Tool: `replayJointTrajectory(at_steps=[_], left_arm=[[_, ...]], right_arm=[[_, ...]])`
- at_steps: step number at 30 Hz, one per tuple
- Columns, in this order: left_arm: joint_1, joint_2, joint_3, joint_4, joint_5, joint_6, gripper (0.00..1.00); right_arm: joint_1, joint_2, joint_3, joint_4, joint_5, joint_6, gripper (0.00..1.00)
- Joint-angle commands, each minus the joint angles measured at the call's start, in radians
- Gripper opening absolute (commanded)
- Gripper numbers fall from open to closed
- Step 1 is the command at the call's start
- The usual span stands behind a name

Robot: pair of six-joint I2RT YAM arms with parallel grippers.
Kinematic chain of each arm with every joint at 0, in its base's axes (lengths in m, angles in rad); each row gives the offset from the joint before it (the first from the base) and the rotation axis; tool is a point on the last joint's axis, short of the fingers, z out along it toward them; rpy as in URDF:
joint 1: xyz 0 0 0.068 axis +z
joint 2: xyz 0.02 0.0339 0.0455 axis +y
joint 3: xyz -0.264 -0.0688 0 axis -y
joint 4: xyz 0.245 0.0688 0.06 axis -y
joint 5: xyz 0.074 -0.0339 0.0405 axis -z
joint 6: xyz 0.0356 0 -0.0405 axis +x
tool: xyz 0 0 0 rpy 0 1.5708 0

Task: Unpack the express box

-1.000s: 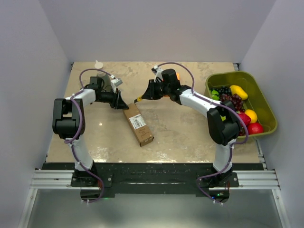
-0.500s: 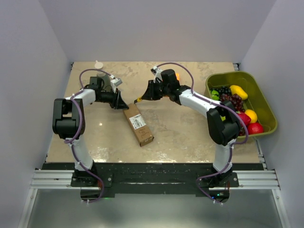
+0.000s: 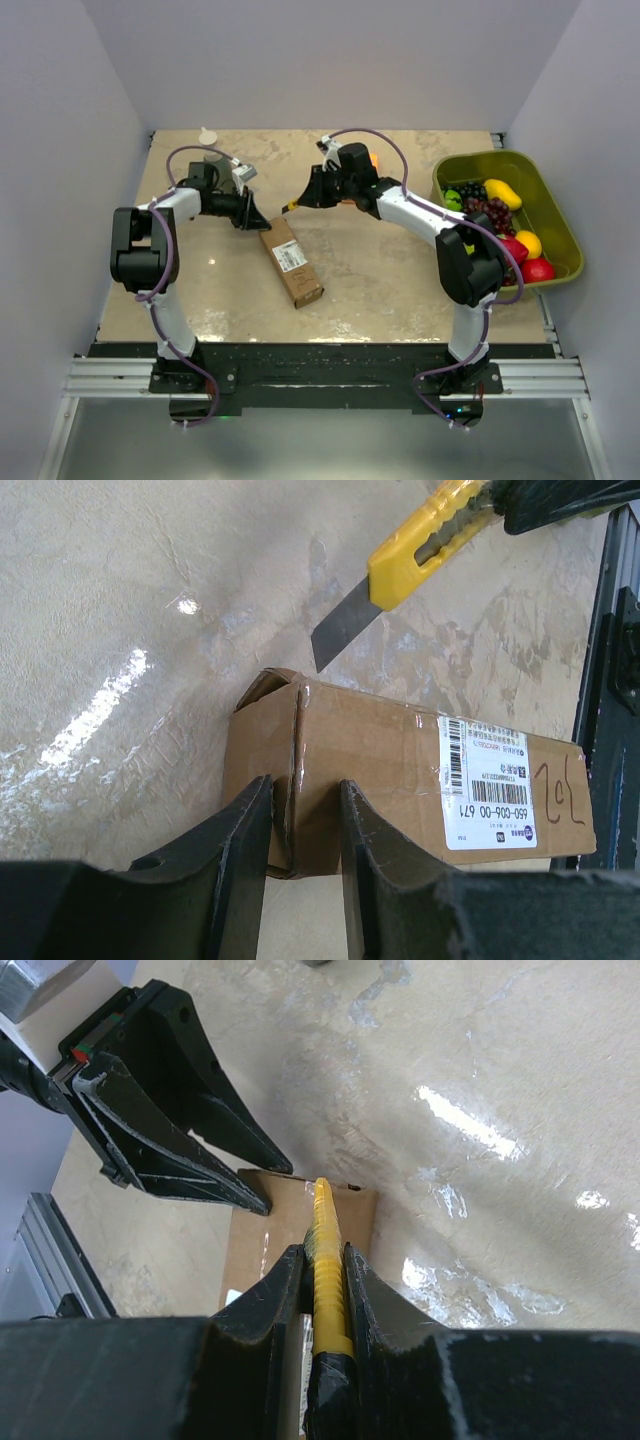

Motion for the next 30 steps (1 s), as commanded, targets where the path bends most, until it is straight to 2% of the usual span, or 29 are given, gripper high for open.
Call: replayJointTrajectory(at_steps=[1, 30], left_arm=[[-0.029, 0.076, -0.081, -0.076, -0.208, 0.036, 0.00], [-0.027, 0.090, -0.073, -0.067, -0.205, 0.021, 0.00]], right_arm=[[0.004, -0.005, 0.041, 0.013, 0.029, -0.018, 0.00], [0.021, 0.007, 0.032, -0.005, 0.038, -0.030, 0.00]])
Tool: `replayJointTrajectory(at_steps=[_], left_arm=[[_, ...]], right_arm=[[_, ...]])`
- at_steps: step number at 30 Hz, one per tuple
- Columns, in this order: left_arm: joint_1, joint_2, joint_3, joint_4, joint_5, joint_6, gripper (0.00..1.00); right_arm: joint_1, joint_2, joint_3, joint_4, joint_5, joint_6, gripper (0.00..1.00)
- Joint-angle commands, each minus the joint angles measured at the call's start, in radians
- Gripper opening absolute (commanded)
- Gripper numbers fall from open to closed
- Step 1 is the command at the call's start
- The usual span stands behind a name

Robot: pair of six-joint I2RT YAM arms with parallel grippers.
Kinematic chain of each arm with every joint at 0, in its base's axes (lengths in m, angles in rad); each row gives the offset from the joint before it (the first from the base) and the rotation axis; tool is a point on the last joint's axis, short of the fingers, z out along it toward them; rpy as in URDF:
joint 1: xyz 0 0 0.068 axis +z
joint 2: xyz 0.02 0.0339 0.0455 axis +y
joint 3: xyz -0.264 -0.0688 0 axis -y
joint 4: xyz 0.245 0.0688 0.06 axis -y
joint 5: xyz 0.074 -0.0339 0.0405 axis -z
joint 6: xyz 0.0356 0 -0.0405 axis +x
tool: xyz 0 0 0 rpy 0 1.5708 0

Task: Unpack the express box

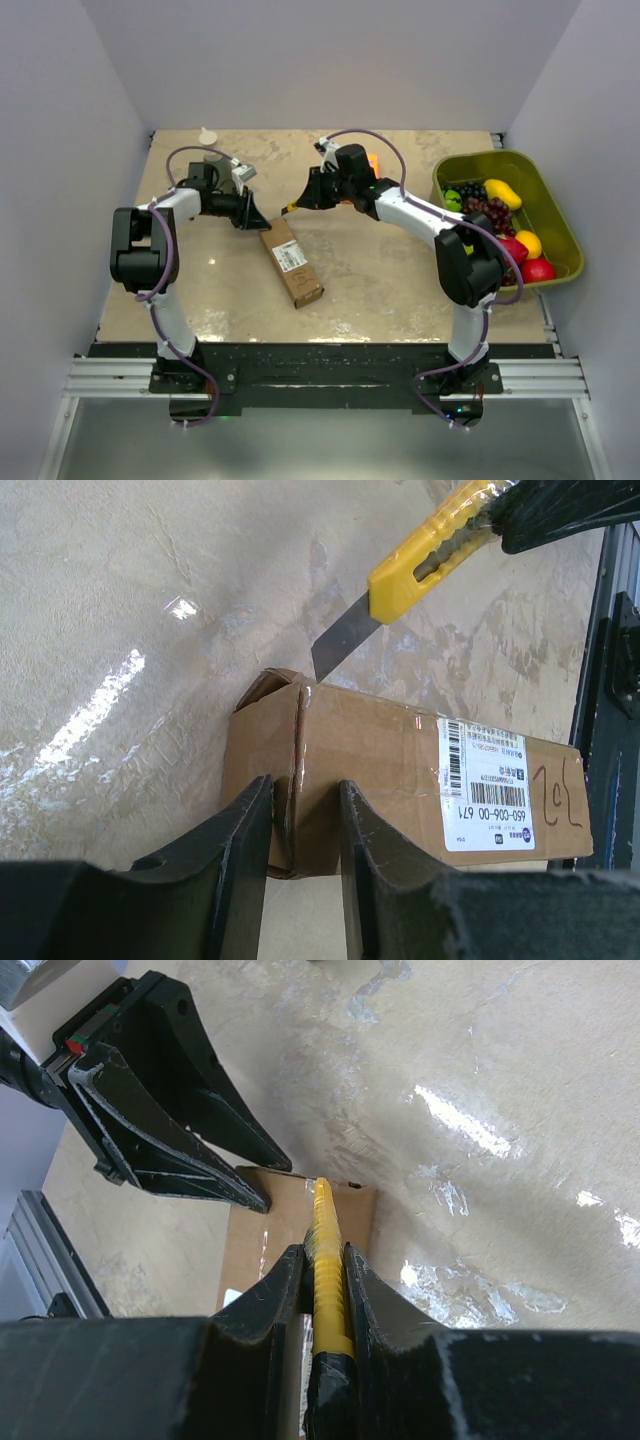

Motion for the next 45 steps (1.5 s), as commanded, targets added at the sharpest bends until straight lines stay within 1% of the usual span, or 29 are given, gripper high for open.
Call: replayJointTrajectory(at_steps=[1, 17, 23, 28, 32, 35, 45], left_arm=[[-0.028, 0.093, -0.068, -0.081, -0.209, 0.040, 0.00], [-0.028, 0.096, -0.063, -0.071, -0.213, 0.027, 0.00], [-0.028, 0.105, -0.063, -0.036, -0.216, -0.033, 0.00], [-0.028, 0.121, -0.062, 0.014, -0.216, -0.130, 0.00], [-0.028, 0.133, -0.062, 0.067, -0.213, -0.209, 0.00], [-0.030, 0.142, -0.057, 0.090, -0.218, -0.236, 0.00], [-0.028, 0.133, -0.066, 0.096, -0.239, -0.233, 0.00]], right_arm=[[0.008, 0.010, 0.030, 0.003, 0.019, -0.019, 0.00], [0.014, 0.023, 0.031, -0.020, 0.033, -0.034, 0.00], [0.017, 0.006, 0.027, -0.070, 0.035, -0.059, 0.00], [0.023, -0.026, 0.012, -0.112, 0.030, -0.075, 0.00], [0.026, -0.058, -0.028, -0.135, 0.013, -0.083, 0.00], [0.029, -0.091, -0.064, -0.145, -0.001, -0.085, 0.00], [0.051, -0.170, -0.159, -0.162, 0.005, -0.080, 0.00]])
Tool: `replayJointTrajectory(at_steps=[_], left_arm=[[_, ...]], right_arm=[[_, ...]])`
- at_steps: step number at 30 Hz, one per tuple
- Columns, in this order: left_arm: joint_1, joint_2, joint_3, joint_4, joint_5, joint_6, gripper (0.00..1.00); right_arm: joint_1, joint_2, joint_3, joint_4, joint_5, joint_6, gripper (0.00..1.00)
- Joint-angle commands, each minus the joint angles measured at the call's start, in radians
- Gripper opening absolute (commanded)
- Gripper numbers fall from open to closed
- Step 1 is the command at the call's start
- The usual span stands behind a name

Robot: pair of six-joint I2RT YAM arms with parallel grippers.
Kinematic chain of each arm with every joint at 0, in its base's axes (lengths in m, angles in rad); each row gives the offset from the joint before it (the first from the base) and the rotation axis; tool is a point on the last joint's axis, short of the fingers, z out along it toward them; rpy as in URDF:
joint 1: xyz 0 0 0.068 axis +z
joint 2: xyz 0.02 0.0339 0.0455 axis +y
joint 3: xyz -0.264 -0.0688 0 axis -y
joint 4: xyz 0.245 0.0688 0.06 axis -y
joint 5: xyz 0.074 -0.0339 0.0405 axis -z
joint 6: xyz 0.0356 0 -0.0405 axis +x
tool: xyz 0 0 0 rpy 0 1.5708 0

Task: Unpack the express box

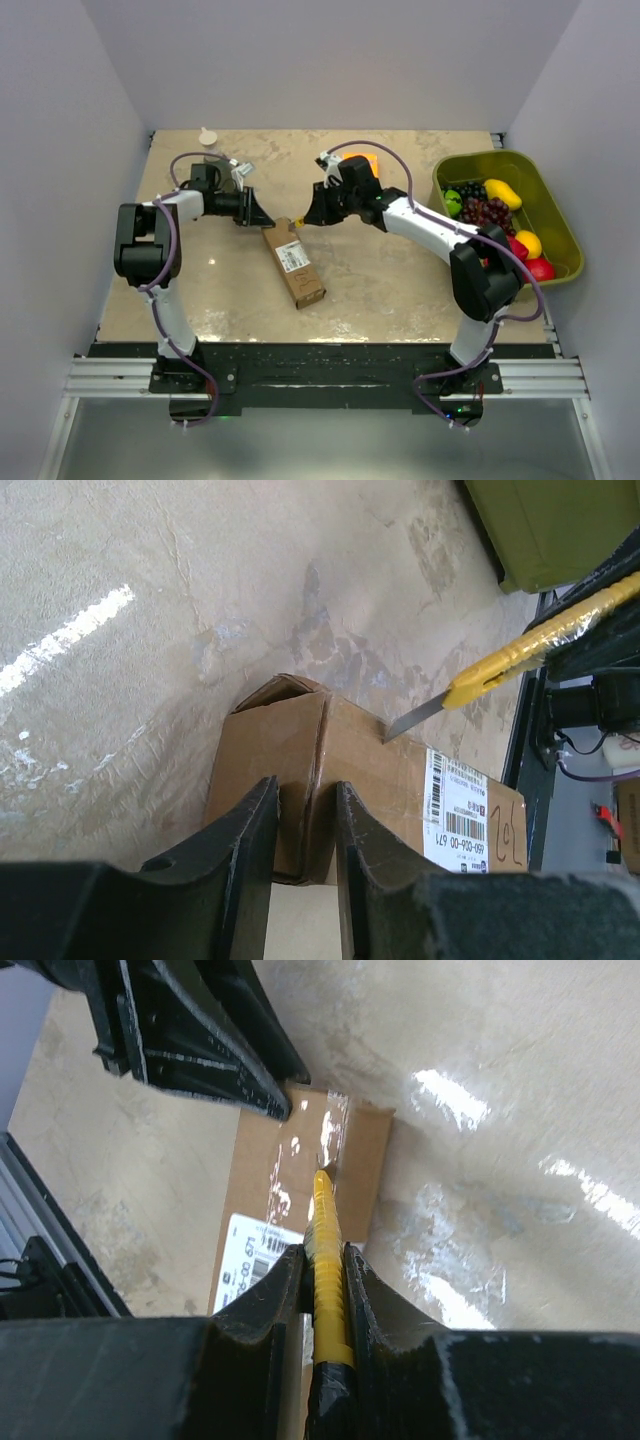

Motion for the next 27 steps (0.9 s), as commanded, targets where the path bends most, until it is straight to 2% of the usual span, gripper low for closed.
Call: replayJointTrajectory(at_steps=[1, 9, 12, 13, 14, 15, 17, 18, 19, 20, 21, 23, 25, 27], left_arm=[[-0.026, 0.074, -0.071, -0.021, -0.280, 0.044, 0.00], [-0.014, 0.050, -0.079, -0.038, -0.269, 0.068, 0.00], [-0.019, 0.030, -0.064, -0.058, -0.194, 0.102, 0.00], [-0.023, 0.010, -0.046, -0.064, -0.171, 0.110, 0.04], [-0.026, -0.004, -0.035, -0.084, -0.156, 0.133, 0.10], [-0.035, -0.019, -0.021, -0.094, -0.140, 0.141, 0.25], [-0.048, -0.078, 0.017, -0.128, -0.140, 0.160, 0.38], [-0.051, -0.101, 0.031, -0.137, -0.167, 0.157, 0.49], [-0.054, -0.157, 0.048, -0.140, -0.260, 0.141, 0.57], [-0.065, -0.191, 0.050, -0.131, -0.348, 0.042, 0.66], [-0.071, -0.223, 0.054, -0.134, -0.487, -0.009, 0.99], [-0.081, -0.306, 0.074, -0.208, -0.546, -0.133, 1.00], [-0.106, -0.343, 0.108, -0.324, -0.678, -0.200, 1.00], [-0.166, -0.354, 0.094, -0.357, -0.813, -0.241, 1.00]], right_arm=[[0.022, -0.061, -0.053, -0.073, -0.020, -0.013, 0.00], [0.026, -0.190, -0.195, -0.137, -0.049, -0.058, 0.00], [0.023, -0.248, -0.198, -0.161, -0.072, -0.098, 0.00], [0.022, -0.260, -0.189, -0.171, -0.065, -0.110, 0.00], [0.022, -0.277, -0.172, -0.173, -0.057, -0.131, 0.00], [0.013, -0.283, -0.166, -0.171, -0.058, -0.137, 0.00], [-0.001, -0.287, -0.141, -0.170, -0.055, -0.156, 0.00], [-0.019, -0.284, -0.132, -0.171, -0.037, -0.161, 0.00], [-0.030, -0.280, -0.121, -0.176, -0.019, -0.165, 0.00], [-0.047, -0.273, -0.103, -0.174, -0.009, -0.164, 0.00], [-0.085, -0.256, -0.092, -0.174, 0.003, -0.162, 0.00], [-0.124, -0.242, -0.067, -0.167, 0.032, -0.147, 0.00], [-0.174, -0.224, -0.045, -0.156, 0.061, -0.132, 0.00], [-0.200, -0.218, -0.031, -0.145, 0.081, -0.124, 0.00]])
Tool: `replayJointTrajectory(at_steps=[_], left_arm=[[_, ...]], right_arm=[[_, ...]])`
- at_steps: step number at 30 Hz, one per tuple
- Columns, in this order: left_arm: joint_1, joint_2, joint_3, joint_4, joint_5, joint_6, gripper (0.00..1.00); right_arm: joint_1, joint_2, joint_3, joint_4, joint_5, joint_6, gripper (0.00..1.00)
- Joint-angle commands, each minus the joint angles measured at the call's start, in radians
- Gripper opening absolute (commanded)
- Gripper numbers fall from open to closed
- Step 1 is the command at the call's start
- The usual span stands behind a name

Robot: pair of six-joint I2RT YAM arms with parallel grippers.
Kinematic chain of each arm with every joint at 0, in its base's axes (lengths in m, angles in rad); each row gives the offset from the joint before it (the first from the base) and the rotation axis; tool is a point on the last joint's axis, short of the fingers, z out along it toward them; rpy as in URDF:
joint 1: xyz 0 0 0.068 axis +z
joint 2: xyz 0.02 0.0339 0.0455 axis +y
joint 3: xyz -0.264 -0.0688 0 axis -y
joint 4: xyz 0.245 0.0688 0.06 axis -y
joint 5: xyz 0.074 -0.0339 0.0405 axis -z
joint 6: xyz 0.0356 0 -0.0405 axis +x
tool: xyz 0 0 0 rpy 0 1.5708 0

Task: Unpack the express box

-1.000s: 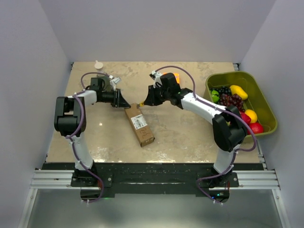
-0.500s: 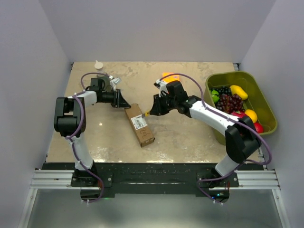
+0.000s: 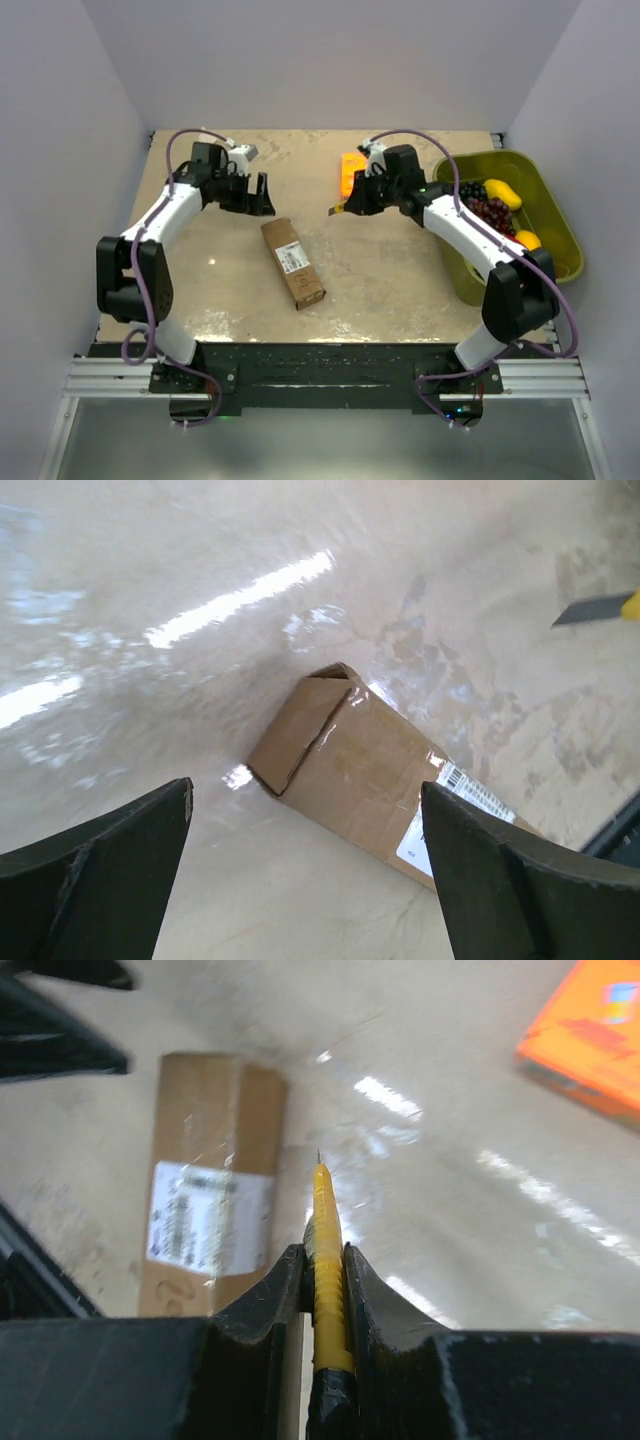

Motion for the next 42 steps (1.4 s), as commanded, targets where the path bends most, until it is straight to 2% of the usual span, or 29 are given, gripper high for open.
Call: replayJointTrajectory(at_steps=[1, 5, 10, 13, 15, 17, 20, 23, 26, 27, 30, 31, 33, 37, 42], left_arm=[[-0.078, -0.071, 0.031, -0.137, -0.330, -0.184, 1.00], [-0.121, -0.024, -0.038, -0.087, -0.221, -0.300, 1.00], [-0.207, -0.026, -0.105, -0.133, -0.267, -0.350, 1.00], [-0.213, -0.035, -0.153, -0.159, -0.279, -0.349, 0.99], [-0.205, -0.044, -0.180, -0.154, -0.270, -0.321, 0.95], [-0.135, -0.072, -0.225, -0.142, -0.147, -0.257, 0.86], [0.023, -0.086, -0.309, -0.078, 0.044, -0.150, 0.81], [0.144, -0.051, -0.369, -0.018, 0.157, -0.096, 0.76], [0.218, -0.029, -0.401, 0.059, 0.330, -0.042, 0.63], [0.235, -0.024, -0.404, 0.060, 0.342, -0.019, 0.60], [0.301, 0.023, -0.412, 0.033, 0.464, 0.109, 0.37], [0.322, 0.035, -0.418, 0.033, 0.481, 0.145, 0.29], [0.380, 0.069, -0.417, 0.016, 0.492, 0.217, 0.26], [0.477, 0.133, -0.394, 0.028, 0.550, 0.245, 0.15], [0.505, 0.222, -0.280, -0.119, 0.440, 0.337, 0.12]], right_arm=[[-0.059, 0.012, 0.078, 0.031, 0.071, 0.011, 0.00], [-0.071, 0.003, 0.102, 0.021, 0.080, -0.012, 0.00], [-0.080, -0.032, 0.080, 0.014, 0.082, -0.019, 0.00], [-0.082, -0.052, 0.052, 0.023, 0.080, -0.016, 0.00], [-0.082, -0.053, 0.040, 0.029, 0.071, -0.013, 0.00], [-0.080, -0.049, 0.036, 0.032, 0.060, -0.010, 0.00], [-0.080, -0.031, 0.044, 0.037, 0.051, -0.007, 0.00], [-0.082, -0.012, 0.056, 0.051, 0.036, -0.006, 0.00], [-0.082, -0.001, 0.066, 0.064, 0.029, -0.002, 0.00], [-0.082, 0.003, 0.070, 0.064, 0.026, -0.004, 0.00], [-0.082, 0.008, 0.076, 0.067, 0.023, -0.004, 0.00], [-0.082, 0.006, 0.076, 0.069, 0.022, -0.004, 0.00], [-0.080, 0.000, 0.072, 0.075, 0.023, -0.006, 0.00], [-0.082, -0.024, 0.050, 0.078, 0.026, -0.013, 0.00], [-0.082, -0.056, 0.012, 0.089, 0.032, -0.018, 0.00]])
